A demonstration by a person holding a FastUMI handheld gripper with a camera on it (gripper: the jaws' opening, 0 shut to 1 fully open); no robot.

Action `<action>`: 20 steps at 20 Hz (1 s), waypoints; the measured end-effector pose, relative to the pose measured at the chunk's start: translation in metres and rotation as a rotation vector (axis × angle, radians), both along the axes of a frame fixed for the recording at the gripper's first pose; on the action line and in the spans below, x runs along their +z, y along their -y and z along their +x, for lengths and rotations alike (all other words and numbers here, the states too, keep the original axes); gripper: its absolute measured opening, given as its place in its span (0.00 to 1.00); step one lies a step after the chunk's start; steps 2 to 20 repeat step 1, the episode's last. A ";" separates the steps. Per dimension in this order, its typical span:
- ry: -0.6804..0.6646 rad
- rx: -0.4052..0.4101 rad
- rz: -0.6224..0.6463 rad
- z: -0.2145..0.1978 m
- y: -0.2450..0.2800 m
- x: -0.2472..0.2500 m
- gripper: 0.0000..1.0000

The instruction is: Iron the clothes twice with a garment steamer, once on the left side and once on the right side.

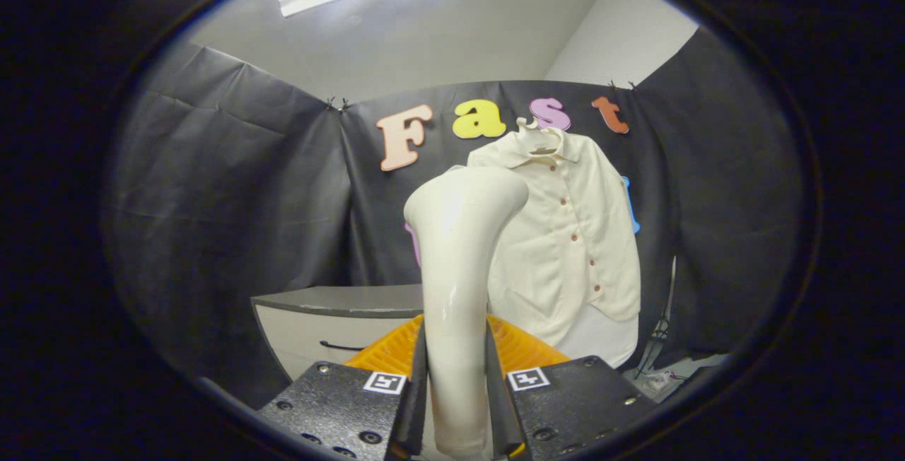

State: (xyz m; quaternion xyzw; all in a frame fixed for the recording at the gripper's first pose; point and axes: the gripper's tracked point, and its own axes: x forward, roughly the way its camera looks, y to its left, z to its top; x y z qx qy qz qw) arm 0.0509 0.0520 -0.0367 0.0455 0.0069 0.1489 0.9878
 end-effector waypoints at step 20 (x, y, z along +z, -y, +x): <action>-0.009 0.003 -0.002 0.000 -0.004 -0.003 0.38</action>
